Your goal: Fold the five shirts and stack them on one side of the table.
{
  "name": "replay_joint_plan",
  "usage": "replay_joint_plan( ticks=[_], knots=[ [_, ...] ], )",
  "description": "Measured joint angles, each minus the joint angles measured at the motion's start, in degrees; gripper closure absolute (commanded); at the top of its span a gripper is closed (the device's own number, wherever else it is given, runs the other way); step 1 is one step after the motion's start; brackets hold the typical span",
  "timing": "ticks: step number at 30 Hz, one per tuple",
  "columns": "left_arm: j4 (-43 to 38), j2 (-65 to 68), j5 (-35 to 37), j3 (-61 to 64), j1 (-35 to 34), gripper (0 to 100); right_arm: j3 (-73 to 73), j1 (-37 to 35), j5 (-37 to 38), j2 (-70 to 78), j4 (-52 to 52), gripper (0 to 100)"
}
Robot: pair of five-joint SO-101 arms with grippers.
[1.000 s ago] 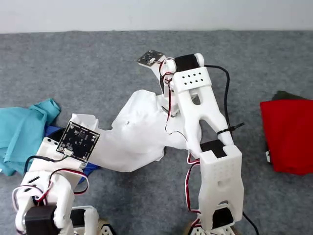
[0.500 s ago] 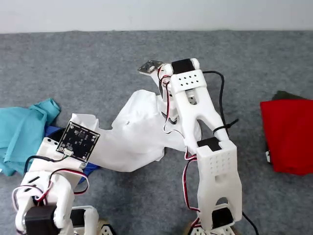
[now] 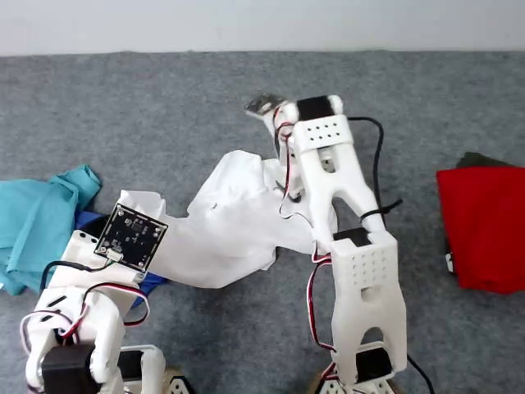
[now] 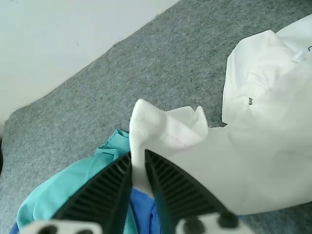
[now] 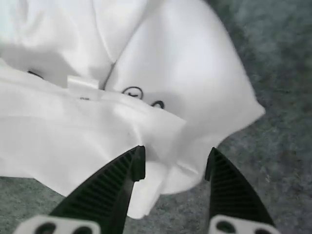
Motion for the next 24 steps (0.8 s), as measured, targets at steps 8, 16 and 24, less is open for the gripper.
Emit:
replay_joint_plan(
  ticks=[8, 16, 24],
  knots=[
    [0.0, 0.0, 0.0, 0.0, 0.0, 99, 0.0, -3.96, -0.18, 1.85, -0.18, 92.7],
    [0.0, 0.0, 0.0, 0.0, 0.0, 99, 0.0, -3.96, 3.52, 1.85, 0.09, 98.7],
    [0.0, 0.0, 0.0, 0.0, 0.0, 99, 0.0, 0.97, 4.04, -6.86, 0.09, 97.7]
  ],
)
